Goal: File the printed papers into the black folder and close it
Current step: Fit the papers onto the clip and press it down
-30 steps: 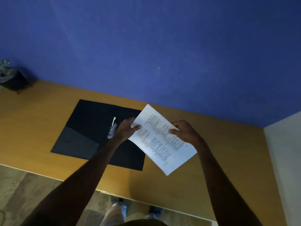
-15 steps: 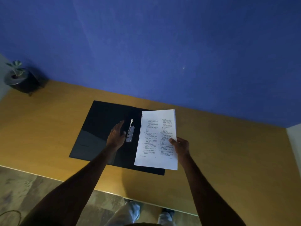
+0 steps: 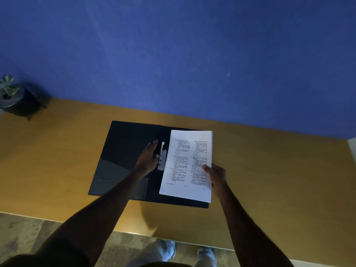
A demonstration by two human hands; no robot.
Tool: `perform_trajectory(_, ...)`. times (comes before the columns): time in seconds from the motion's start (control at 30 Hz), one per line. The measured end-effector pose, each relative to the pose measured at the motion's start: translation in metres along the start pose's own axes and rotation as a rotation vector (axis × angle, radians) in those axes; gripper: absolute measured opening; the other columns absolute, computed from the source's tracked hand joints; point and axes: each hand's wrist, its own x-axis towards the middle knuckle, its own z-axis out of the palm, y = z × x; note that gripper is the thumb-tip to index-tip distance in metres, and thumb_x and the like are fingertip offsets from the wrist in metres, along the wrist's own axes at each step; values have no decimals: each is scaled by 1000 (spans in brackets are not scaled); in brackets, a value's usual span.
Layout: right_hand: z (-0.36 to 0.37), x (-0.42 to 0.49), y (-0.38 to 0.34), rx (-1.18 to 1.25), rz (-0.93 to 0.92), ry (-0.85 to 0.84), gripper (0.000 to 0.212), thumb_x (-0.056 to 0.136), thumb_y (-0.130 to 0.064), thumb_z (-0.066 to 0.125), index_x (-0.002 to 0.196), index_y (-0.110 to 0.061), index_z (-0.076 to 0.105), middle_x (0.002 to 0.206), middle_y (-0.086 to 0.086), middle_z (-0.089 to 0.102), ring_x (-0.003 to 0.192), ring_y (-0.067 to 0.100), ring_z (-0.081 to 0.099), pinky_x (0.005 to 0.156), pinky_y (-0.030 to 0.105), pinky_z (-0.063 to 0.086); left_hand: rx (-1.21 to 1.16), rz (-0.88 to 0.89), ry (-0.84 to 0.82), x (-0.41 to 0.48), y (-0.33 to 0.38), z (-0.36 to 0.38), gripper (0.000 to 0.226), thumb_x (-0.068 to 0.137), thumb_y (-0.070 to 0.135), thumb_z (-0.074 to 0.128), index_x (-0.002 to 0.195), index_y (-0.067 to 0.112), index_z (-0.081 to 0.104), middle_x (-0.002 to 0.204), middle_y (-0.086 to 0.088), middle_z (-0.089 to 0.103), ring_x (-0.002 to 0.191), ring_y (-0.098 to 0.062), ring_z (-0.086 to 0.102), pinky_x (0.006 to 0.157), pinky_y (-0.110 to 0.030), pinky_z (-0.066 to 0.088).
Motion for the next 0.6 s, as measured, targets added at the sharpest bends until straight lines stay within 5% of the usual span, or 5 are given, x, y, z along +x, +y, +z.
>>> perform_trajectory(0.6, 4, 12, -2, 38, 9, -67, 39, 95, 3, 75, 131, 16, 68, 134, 31, 70, 125, 50, 69, 112, 65, 52, 60, -21, -136, 5, -13, 1, 74, 109, 6, 45, 175, 23, 13, 182, -3, 16, 171, -22, 13, 136, -39, 23)
